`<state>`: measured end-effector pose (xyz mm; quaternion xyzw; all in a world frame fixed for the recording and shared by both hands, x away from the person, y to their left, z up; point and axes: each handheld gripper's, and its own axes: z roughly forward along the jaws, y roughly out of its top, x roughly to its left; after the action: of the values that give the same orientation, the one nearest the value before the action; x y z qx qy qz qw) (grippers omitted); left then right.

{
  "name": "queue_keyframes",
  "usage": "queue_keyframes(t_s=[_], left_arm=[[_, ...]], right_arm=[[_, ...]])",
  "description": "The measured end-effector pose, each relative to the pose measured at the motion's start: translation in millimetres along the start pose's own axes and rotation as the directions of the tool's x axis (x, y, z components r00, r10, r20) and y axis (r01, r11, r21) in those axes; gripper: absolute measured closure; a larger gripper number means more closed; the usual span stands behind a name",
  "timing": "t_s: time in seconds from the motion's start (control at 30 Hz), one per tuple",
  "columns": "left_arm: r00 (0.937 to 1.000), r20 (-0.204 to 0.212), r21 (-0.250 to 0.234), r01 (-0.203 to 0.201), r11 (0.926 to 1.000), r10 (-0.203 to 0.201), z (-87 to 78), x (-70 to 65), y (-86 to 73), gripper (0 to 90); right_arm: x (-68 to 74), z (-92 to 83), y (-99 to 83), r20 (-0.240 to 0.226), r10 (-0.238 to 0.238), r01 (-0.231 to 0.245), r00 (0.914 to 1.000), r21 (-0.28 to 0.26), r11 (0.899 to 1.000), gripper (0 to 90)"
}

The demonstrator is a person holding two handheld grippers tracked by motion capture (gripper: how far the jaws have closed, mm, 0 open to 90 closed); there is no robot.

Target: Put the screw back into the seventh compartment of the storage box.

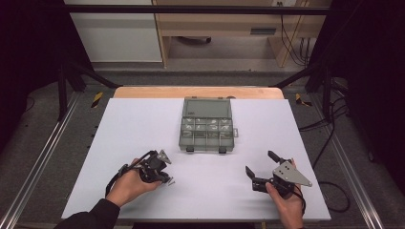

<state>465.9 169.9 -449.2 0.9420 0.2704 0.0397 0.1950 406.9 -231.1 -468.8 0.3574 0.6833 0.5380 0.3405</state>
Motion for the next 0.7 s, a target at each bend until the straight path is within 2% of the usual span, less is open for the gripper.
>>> queue_keyframes(t_s=[0.2, 0.3, 0.33, 0.4, 0.5, 0.7], left_arm=[[0.9998, -0.018, 0.0, 0.007, 1.0, -0.007, -0.4, -0.6, -0.4, 87.6], [0.9996, -0.024, -0.023, 0.015, 0.9996, -0.016, -4.0, 0.3, -0.1, 87.6], [0.999, -0.025, -0.049, 0.036, 0.9981, -0.037, -5.0, -0.1, 0.1, 87.7], [0.9986, -0.03, -0.07, 0.041, 0.9967, -0.044, -8.8, 1.4, 1.0, 87.7], [0.9976, -0.037, -0.111, 0.055, 0.9923, -0.059, -14.8, 3.1, 3.6, 87.7], [0.9955, -0.044, -0.214, 0.072, 0.9742, -0.084, -24.3, 5.0, 10.9, 87.7]], right_arm=[[0.1, -0.1, 0.0, 0.001, 0.0, 0.0, 1.0, 0.001, 1.0, 4.3], [0.0, 0.0, -0.1, 0.001, 0.0, 0.0, 1.0, 0.001, 1.0, 4.3], [0.2, 0.0, -0.1, 0.001, 0.001, -0.001, 1.0, 0.003, 1.0, 4.3], [0.2, 0.4, -0.2, 0.001, -0.001, 0.001, 1.0, 0.003, 1.0, 4.3], [0.7, 0.9, -0.5, -0.001, -0.003, 0.003, 1.0, 0.006, 1.0, 4.2], [1.1, 1.6, -1.1, -0.002, -0.003, 0.003, 1.0, 0.007, 1.0, 4.2]])
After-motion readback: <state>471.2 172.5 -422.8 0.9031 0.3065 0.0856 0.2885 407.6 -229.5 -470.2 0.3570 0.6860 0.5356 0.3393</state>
